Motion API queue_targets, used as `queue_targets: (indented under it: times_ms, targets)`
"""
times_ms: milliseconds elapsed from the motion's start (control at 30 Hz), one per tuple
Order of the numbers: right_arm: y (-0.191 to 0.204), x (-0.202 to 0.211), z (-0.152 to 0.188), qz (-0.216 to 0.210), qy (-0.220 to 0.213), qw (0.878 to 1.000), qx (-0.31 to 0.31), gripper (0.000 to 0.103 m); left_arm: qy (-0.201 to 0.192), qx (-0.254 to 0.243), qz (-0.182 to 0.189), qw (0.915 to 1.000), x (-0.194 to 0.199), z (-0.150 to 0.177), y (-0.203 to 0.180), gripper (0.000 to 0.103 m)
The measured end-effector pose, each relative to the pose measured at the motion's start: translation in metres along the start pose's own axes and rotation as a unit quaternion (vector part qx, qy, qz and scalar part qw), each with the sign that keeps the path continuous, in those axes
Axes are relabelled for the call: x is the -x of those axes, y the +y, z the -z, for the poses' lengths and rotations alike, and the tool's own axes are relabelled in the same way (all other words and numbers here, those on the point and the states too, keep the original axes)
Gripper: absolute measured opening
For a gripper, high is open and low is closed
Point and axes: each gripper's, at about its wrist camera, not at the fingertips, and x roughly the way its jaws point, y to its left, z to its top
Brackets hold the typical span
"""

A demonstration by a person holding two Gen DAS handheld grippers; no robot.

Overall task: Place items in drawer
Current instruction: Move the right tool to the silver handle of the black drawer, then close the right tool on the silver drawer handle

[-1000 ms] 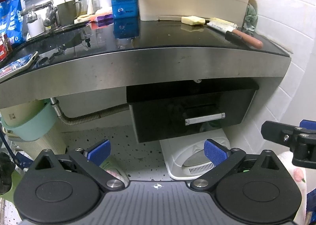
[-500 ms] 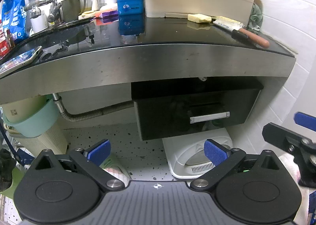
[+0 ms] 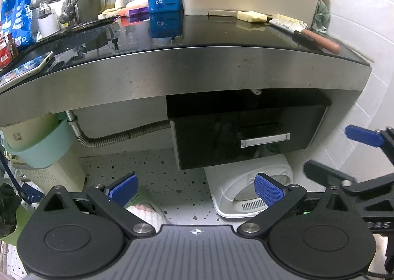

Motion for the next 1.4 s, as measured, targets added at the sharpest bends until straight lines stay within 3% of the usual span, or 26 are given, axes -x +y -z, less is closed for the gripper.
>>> queue_targets:
  times_ms: [167, 333, 500, 600, 800, 1000, 1200, 1400]
  targets:
    - [0.001, -0.021, 0.006, 0.002, 0.003, 0.998, 0.06, 0.103, 0.001, 0.002, -0.002, 1.0, -0.001, 0.0, 0.002, 0.102]
    - [-0.009, -0.044, 0.01, -0.058, 0.02, 0.996, 0.06, 0.103, 0.005, 0.004, -0.002, 1.0, -0.003, 0.001, 0.002, 0.102]
    - [-0.008, -0.073, 0.013, -0.059, 0.06, 0.989, 0.122, 0.102, 0.009, 0.002, 0.0, 1.0, -0.005, 0.003, 0.001, 0.102]
    - [-0.004, -0.095, 0.018, -0.037, 0.09, 0.978, 0.182, 0.103, 0.008, 0.0, 0.0, 1.0, -0.005, 0.005, 0.0, 0.102]
    - [-0.005, -0.139, 0.033, -0.01, 0.141, 0.944, 0.297, 0.103, 0.006, -0.004, 0.002, 1.0, -0.004, 0.015, -0.008, 0.102]
    - [-0.005, -0.182, 0.052, -0.008, 0.19, 0.887, 0.421, 0.103, 0.001, -0.025, 0.002, 0.9997, -0.003, 0.025, -0.02, 0.102]
    - [-0.006, -0.222, 0.06, -0.013, 0.228, 0.848, 0.479, 0.103, -0.005, -0.033, 0.007, 0.9994, -0.002, 0.03, -0.026, 0.102]
    - [-0.011, -0.254, 0.067, 0.002, 0.261, 0.823, 0.504, 0.103, -0.018, -0.031, 0.014, 0.9993, 0.001, 0.033, -0.026, 0.102]
